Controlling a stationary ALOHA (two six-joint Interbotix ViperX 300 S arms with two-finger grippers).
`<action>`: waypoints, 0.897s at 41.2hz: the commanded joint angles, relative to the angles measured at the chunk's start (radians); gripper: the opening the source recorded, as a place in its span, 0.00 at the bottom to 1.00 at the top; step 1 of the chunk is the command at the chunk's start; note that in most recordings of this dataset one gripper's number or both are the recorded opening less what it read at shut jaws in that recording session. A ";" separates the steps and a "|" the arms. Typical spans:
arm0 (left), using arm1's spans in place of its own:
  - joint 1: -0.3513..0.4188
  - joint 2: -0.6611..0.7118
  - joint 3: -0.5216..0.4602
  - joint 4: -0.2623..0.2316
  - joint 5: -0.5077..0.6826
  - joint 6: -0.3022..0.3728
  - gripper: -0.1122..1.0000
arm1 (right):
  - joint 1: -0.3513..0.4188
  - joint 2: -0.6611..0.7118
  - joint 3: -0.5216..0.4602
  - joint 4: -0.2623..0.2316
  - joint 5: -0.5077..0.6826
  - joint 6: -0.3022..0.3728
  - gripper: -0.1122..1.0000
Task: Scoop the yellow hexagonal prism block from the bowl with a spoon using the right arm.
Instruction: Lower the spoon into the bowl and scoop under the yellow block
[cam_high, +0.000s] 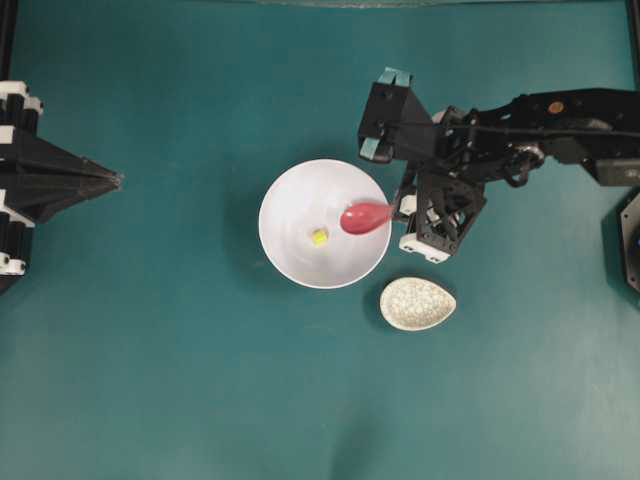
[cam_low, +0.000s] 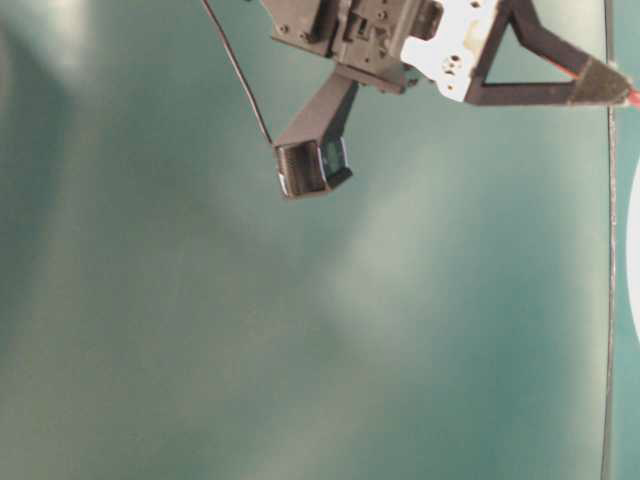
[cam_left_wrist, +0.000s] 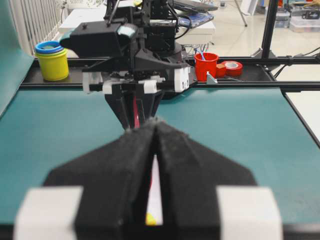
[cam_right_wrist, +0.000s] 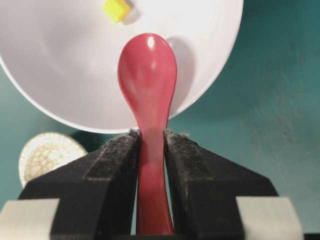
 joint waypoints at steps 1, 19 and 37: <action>0.002 0.009 -0.020 0.003 -0.005 0.005 0.10 | 0.003 -0.002 -0.028 0.005 -0.006 0.002 0.30; 0.002 0.009 -0.020 0.003 -0.003 0.006 0.10 | 0.026 0.075 -0.064 0.006 -0.035 -0.002 0.30; 0.000 0.008 -0.020 0.003 -0.005 0.006 0.10 | 0.051 0.126 -0.103 0.005 -0.132 -0.005 0.30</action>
